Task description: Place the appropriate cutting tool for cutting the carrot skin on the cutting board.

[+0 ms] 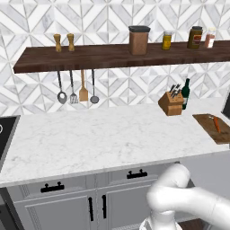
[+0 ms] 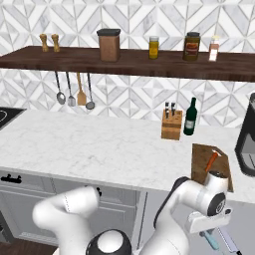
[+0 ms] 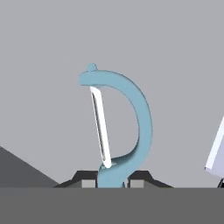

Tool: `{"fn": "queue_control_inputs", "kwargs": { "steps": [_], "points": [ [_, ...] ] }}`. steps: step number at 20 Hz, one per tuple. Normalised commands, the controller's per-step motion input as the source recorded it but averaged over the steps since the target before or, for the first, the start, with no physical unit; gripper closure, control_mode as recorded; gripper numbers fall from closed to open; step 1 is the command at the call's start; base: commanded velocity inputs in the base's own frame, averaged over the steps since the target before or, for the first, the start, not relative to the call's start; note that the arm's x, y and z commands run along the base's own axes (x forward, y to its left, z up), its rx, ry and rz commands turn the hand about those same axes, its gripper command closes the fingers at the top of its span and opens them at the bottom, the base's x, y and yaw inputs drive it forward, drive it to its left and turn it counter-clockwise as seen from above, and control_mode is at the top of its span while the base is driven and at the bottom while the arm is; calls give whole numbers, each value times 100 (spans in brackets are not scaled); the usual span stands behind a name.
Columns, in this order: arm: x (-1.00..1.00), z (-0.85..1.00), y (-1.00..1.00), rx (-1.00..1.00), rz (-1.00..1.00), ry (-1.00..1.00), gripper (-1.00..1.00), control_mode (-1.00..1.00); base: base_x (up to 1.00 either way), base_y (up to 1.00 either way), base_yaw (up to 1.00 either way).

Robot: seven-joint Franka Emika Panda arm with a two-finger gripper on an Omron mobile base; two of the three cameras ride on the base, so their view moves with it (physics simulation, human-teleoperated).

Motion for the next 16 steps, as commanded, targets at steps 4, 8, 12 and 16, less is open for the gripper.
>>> {"fn": "queue_control_inputs", "kwargs": {
  "steps": [4,8,12,16],
  "points": [
    [-35,100,0,0,11,-14,100,-100,0,0,0],
    [-5,100,0,0,10,-16,100,-100,0,0,0],
    [2,100,0,0,10,-16,100,-100,0,0,0],
    [34,88,0,0,9,-14,100,-100,0,0,0]
  ]
}}
